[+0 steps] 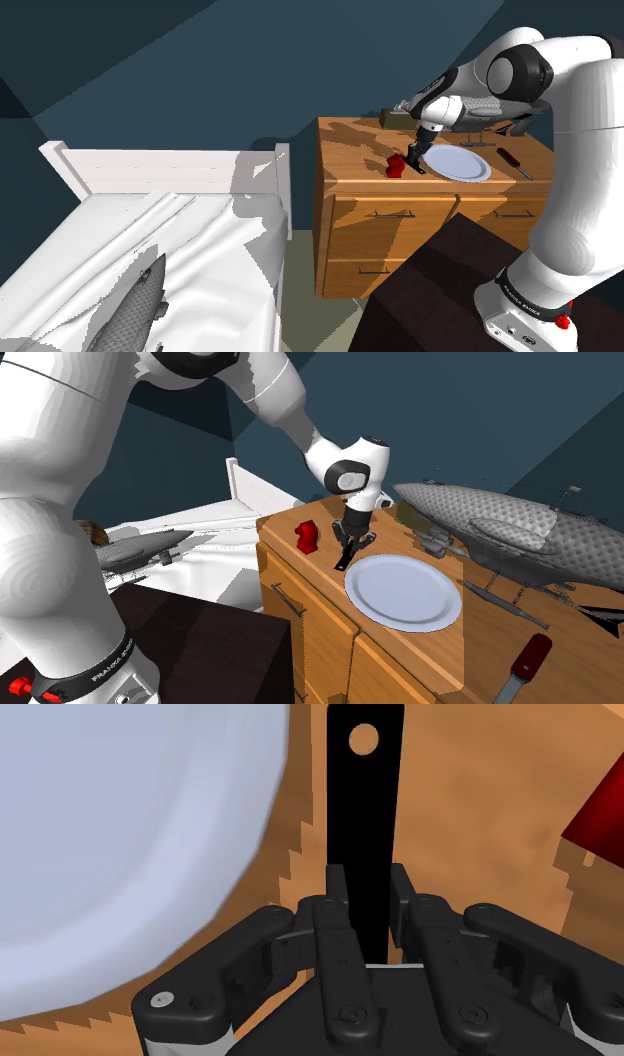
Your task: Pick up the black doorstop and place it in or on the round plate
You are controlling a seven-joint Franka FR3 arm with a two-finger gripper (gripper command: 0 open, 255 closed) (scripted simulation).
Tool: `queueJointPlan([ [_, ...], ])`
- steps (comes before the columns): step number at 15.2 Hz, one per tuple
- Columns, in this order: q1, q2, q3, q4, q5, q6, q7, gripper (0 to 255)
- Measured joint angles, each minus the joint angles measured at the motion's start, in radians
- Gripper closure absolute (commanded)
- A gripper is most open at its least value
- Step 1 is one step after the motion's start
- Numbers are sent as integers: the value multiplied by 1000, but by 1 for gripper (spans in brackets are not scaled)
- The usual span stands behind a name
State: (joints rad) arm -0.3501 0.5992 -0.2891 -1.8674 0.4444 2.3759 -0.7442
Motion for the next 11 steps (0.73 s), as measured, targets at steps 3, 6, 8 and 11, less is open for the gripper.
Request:
queueJointPlan([
  [3,6,-22,-9,-1,-13,-23,12,255],
  [6,13,-51,-20,-3,-29,-51,25,255],
  [8,17,-71,-26,-8,-37,-65,31,255],
  [11,23,-99,-35,-4,-53,-94,44,255],
])
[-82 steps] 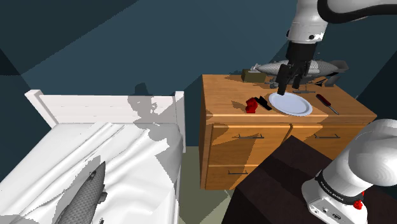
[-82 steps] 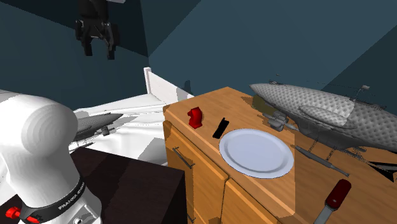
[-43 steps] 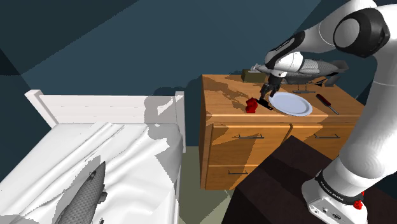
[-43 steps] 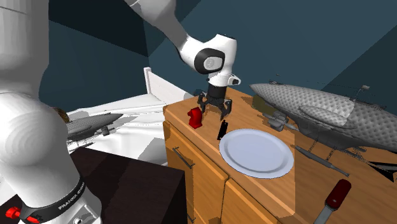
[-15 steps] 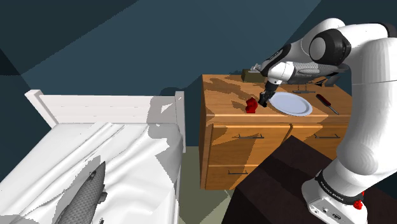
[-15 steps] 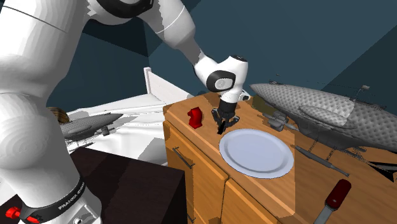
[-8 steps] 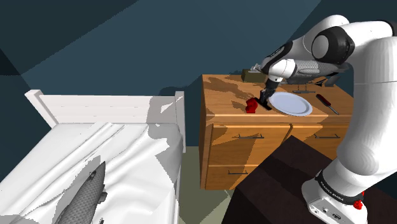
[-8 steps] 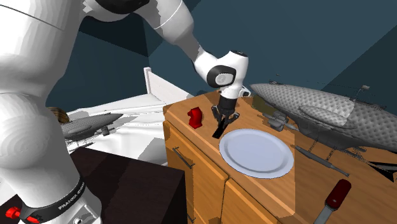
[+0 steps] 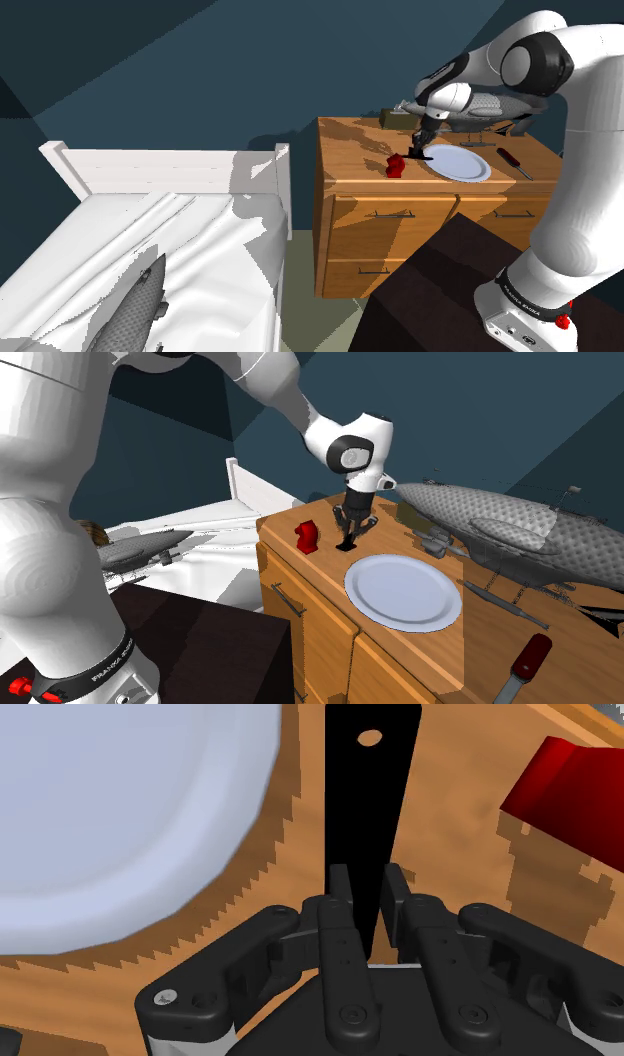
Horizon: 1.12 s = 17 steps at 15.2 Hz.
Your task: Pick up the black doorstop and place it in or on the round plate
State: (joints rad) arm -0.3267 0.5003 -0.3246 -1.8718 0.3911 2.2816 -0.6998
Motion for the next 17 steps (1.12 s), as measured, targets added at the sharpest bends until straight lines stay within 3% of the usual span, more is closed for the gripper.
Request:
queueJointPlan([
  [6,-10,-43,-19,-4,-20,-40,-8,255],
  [17,-204,34,-65,88,5,-101,-238,255],
])
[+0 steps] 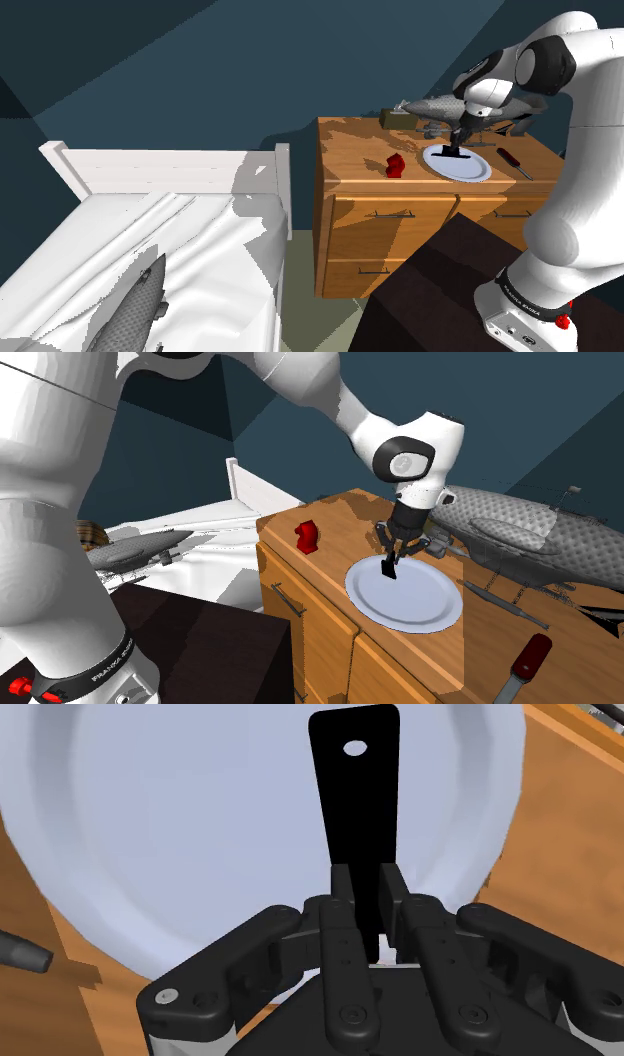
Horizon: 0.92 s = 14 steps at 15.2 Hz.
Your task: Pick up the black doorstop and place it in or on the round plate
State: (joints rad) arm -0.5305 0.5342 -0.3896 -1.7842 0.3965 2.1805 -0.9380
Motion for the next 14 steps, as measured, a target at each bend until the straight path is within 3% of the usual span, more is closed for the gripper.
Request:
queueJointPlan([
  [4,-52,32,-7,32,10,-11,-57,255],
  [11,-67,85,13,27,40,44,-85,255],
  [12,-66,84,12,27,40,43,-85,0],
  [14,-58,79,6,36,28,31,-70,0],
])
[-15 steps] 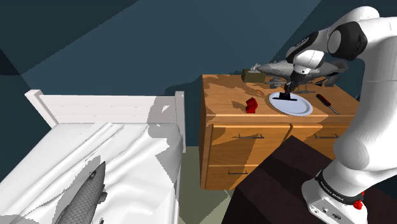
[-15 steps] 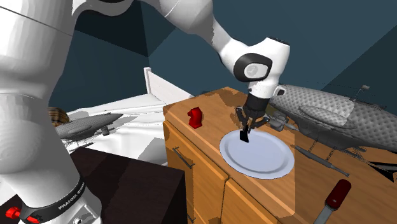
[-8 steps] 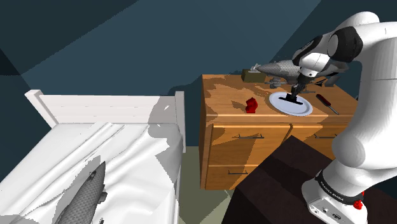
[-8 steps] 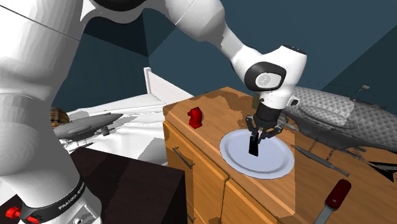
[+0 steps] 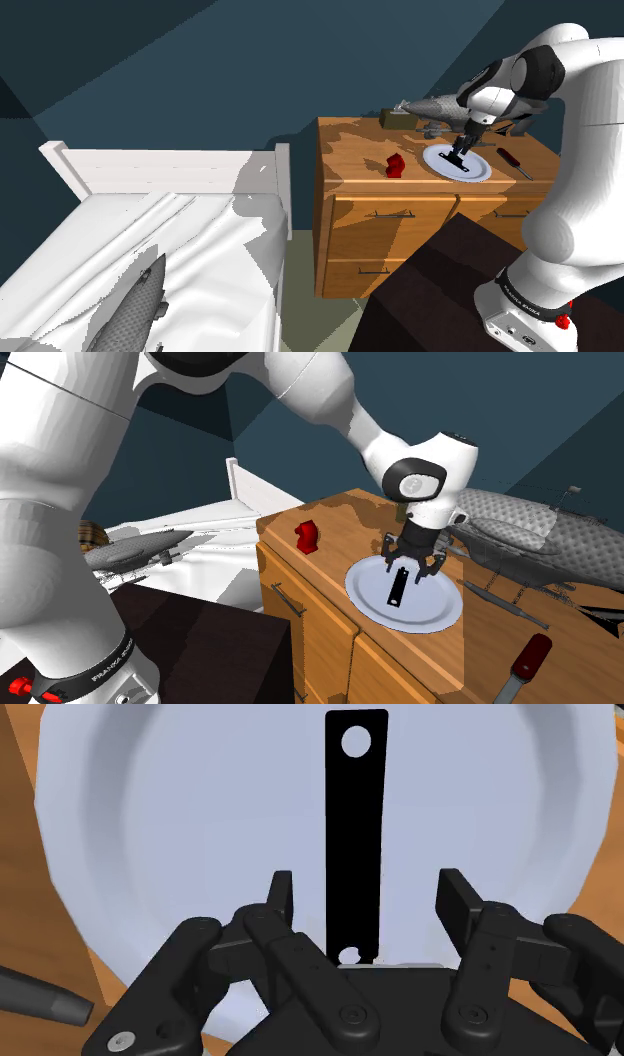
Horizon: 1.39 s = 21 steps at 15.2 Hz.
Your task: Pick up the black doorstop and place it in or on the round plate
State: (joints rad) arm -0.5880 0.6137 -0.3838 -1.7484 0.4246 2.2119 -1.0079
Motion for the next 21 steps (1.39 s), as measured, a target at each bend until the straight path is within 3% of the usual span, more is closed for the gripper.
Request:
queueJointPlan([
  [4,42,-3,-30,74,-63,-70,83,0],
  [17,42,48,-15,69,-47,-17,81,0],
  [18,42,48,-15,69,-47,-17,81,255],
  [21,42,48,-15,69,-47,-17,81,255],
])
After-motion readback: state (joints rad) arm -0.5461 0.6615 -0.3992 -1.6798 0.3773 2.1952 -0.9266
